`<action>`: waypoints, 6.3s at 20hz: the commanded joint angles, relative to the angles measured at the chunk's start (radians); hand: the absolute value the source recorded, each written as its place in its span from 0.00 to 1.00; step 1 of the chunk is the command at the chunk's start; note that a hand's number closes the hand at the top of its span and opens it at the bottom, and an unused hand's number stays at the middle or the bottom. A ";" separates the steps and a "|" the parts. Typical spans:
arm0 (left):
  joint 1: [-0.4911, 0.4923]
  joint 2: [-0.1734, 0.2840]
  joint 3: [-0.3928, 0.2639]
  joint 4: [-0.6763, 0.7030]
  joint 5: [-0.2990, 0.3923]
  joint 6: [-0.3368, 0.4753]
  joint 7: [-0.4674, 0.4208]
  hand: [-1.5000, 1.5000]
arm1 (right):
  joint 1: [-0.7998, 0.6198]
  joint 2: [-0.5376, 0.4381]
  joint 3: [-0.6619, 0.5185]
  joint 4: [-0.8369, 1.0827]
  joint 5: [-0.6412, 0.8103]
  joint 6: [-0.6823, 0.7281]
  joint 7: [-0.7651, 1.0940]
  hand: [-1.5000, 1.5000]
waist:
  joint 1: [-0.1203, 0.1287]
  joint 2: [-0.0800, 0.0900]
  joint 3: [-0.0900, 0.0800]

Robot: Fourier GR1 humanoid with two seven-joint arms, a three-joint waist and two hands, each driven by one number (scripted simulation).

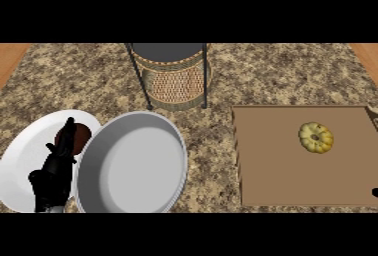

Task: Pick the squash from the tray and place it in the tiered basket

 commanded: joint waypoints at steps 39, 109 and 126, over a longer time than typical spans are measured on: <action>-0.006 -0.104 -0.050 0.139 -0.021 -0.056 0.072 0.50 | -0.402 0.456 0.334 0.431 0.466 0.479 0.415 0.00 | 0.002 0.013 -0.016; 0.030 -0.139 -0.002 0.116 -0.059 -0.120 0.047 0.50 | -1.269 0.727 -0.097 0.448 -0.076 0.603 0.265 1.00 | 0.028 0.012 -0.017; -0.024 -0.163 0.008 0.159 -0.068 -0.133 0.056 0.50 | -1.424 0.796 -0.045 1.059 0.062 0.414 -0.091 1.00 | 0.037 0.022 -0.016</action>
